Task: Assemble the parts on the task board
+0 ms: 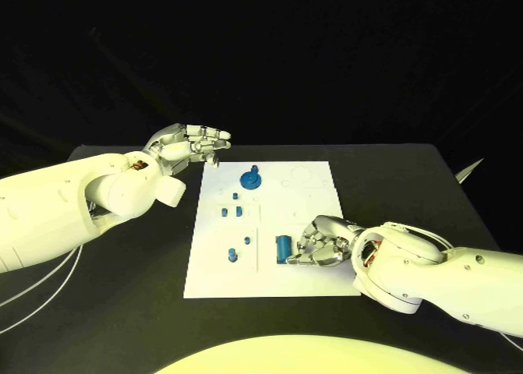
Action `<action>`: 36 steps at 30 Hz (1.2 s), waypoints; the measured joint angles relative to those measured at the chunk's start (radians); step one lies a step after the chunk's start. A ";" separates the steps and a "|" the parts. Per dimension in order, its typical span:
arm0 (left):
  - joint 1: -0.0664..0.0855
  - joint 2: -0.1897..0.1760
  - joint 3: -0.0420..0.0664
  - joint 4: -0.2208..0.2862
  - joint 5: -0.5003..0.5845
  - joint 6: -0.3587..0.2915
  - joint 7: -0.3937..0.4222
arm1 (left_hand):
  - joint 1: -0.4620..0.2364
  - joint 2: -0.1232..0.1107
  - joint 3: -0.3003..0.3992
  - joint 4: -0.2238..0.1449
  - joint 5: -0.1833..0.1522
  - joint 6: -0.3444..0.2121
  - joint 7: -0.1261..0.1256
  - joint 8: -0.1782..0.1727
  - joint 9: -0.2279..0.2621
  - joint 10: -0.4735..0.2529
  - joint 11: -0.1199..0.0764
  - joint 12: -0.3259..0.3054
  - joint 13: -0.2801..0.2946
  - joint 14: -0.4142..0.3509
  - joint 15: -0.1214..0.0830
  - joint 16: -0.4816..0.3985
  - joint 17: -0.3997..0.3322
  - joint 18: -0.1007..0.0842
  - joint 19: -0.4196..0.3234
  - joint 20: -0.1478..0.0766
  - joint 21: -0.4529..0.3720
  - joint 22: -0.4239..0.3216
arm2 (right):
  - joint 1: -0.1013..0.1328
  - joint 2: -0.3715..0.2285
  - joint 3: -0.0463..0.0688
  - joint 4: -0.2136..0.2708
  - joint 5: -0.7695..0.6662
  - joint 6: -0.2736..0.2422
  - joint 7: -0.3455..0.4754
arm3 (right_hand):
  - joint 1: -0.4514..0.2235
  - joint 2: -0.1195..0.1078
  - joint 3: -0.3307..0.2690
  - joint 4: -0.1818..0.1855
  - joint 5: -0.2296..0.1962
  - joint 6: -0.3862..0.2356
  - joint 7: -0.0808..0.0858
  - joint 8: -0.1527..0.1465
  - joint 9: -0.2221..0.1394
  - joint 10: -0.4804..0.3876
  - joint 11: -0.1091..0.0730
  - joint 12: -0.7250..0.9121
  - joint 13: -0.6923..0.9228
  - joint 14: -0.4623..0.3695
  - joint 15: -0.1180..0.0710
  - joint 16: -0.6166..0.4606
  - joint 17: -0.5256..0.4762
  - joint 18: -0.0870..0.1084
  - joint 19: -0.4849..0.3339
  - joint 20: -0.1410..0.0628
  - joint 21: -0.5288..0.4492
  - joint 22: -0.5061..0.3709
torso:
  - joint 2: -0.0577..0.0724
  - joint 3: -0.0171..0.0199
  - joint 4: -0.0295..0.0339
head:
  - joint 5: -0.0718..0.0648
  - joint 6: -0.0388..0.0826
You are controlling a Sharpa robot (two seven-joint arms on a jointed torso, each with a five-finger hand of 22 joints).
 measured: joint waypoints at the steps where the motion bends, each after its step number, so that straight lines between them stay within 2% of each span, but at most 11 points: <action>1: 0.000 0.000 0.000 0.000 0.000 0.000 0.000 | 0.000 0.000 0.000 0.000 0.000 0.000 0.000 0.000 0.000 0.000 0.000 0.000 0.000 0.000 0.000 0.000 0.000 0.000 0.000 0.000 0.000 0.000 | 0.000 0.004 0.000 -0.005 0.000 0.000 0.000 | 0.000 0.000 0.000 0.000 0.000 0.000 0.000 0.000 0.000 0.000 0.000 0.000 0.000 0.000 0.000 0.000 0.000 0.000 0.000 0.000 0.000 0.000 | 0.000 0.0000 0.0003 | 0.000 0.000; 7: 0.000 0.000 0.000 0.000 0.000 0.000 0.000 | 0.000 0.000 0.000 0.000 0.000 0.000 0.000 0.000 0.000 0.000 0.000 0.000 0.000 0.000 0.000 0.000 -0.001 0.000 0.000 0.000 0.000 0.000 | 0.000 0.017 0.000 -0.025 -0.002 -0.005 -0.004 | 0.005 0.006 0.004 0.004 0.000 0.000 0.000 0.000 -0.001 0.000 0.000 0.000 0.000 0.000 0.000 0.000 0.000 0.000 0.000 0.000 0.000 0.000 | 0.000 0.0004 0.0007 | 0.001 0.000; 9: 0.000 0.000 0.000 0.000 0.000 0.000 0.000 | 0.000 0.000 0.000 0.000 0.000 0.000 0.000 0.000 0.000 0.000 0.000 0.000 0.000 0.000 0.000 0.000 -0.001 0.000 0.000 0.000 0.000 0.000 | -0.001 0.019 0.000 -0.029 -0.003 -0.008 -0.005 | 0.001 0.018 0.004 0.004 0.000 0.000 0.000 0.000 -0.002 0.000 0.000 0.000 0.000 0.000 0.000 0.000 0.000 0.000 0.000 0.000 0.000 0.000 | 0.000 0.0004 0.0006 | 0.002 -0.001; 11: 0.000 0.000 0.000 0.000 0.000 0.000 0.000 | 0.000 0.000 0.000 0.000 0.000 0.000 0.000 0.000 0.000 0.000 0.000 0.000 0.000 0.000 0.000 0.000 -0.001 0.000 0.000 0.000 0.000 0.000 | -0.001 0.021 0.000 -0.032 -0.004 -0.010 -0.006 | -0.002 0.020 0.004 0.004 0.000 0.000 0.000 0.000 -0.002 0.000 0.000 0.000 0.000 0.000 0.000 0.000 0.000 0.000 0.000 0.000 0.000 0.000 | 0.000 0.0004 0.0003 | 0.002 -0.001; 21: 0.000 -0.001 0.000 0.000 -0.001 0.000 -0.001 | 0.000 0.000 0.000 0.000 0.000 0.000 0.000 0.000 0.000 0.000 0.000 0.000 0.000 0.000 0.000 0.000 -0.001 0.000 0.000 0.000 0.000 0.000 | -0.001 0.006 0.000 -0.025 -0.007 -0.017 -0.008 | -0.003 0.021 0.007 0.007 0.000 0.000 0.000 -0.002 -0.002 0.000 0.000 0.000 0.000 0.000 0.000 0.000 0.000 0.000 0.000 0.000 0.000 0.000 | 0.000 0.0004 -0.0002 | 0.003 -0.002; 26: 0.000 -0.003 0.000 0.001 -0.001 0.000 -0.001 | 0.000 0.000 0.000 0.000 0.000 0.000 0.000 0.000 0.000 0.000 0.000 0.000 0.000 0.000 0.000 0.000 -0.001 0.000 0.000 0.000 0.000 0.000 | -0.001 -0.030 0.000 0.003 -0.004 -0.039 0.003 | -0.003 0.021 0.003 0.006 0.000 -0.031 0.012 -0.029 -0.013 0.007 0.007 -0.010 0.000 0.000 0.000 0.000 0.000 0.000 0.000 0.000 -0.014 0.000 | 0.000 0.0007 -0.0002 | 0.003 -0.001; 28: 0.000 -0.004 0.000 0.001 -0.001 0.001 -0.001 | 0.000 0.000 0.000 0.000 0.000 0.000 0.000 0.000 0.000 0.000 0.000 0.000 0.000 0.000 0.000 0.000 -0.001 0.000 0.000 0.000 0.000 0.000 | 0.000 -0.050 0.000 0.019 0.001 -0.055 0.012 | 0.011 0.007 0.002 0.006 0.000 -0.051 0.021 -0.045 -0.020 0.004 0.015 -0.011 0.000 0.004 0.004 0.000 0.000 0.000 0.000 0.000 -0.025 0.000 | 0.000 0.0007 -0.0003 | 0.002 0.000; 32: 0.000 -0.005 -0.001 0.001 -0.001 0.001 -0.001 | 0.000 0.000 0.000 0.000 0.000 0.000 0.000 0.000 0.000 0.000 0.000 0.001 0.000 0.000 0.000 0.000 -0.001 0.000 0.000 0.000 0.000 0.000 | 0.013 -0.104 0.000 0.054 0.017 -0.101 0.038 | 0.059 -0.004 0.005 -0.003 0.000 -0.087 0.043 -0.082 -0.035 0.005 0.031 -0.026 0.000 0.004 0.018 -0.004 0.000 0.000 0.003 0.011 -0.047 0.001 | -0.001 0.0001 -0.0014 | -0.002 0.004; 36: 0.000 -0.005 -0.001 0.003 -0.001 0.000 -0.001 | 0.000 0.000 0.000 0.000 0.000 0.000 0.000 0.005 0.000 0.000 0.000 0.005 0.000 0.000 0.000 0.000 -0.001 0.000 0.000 0.000 0.000 0.000 | 0.031 -0.163 0.000 0.068 0.024 -0.137 0.058 | 0.104 -0.017 0.014 -0.019 0.000 -0.103 0.053 -0.107 -0.046 0.005 0.041 -0.032 0.000 0.004 0.025 -0.004 0.000 0.000 0.005 0.017 -0.051 0.001 | -0.001 -0.0006 -0.0022 | -0.011 0.008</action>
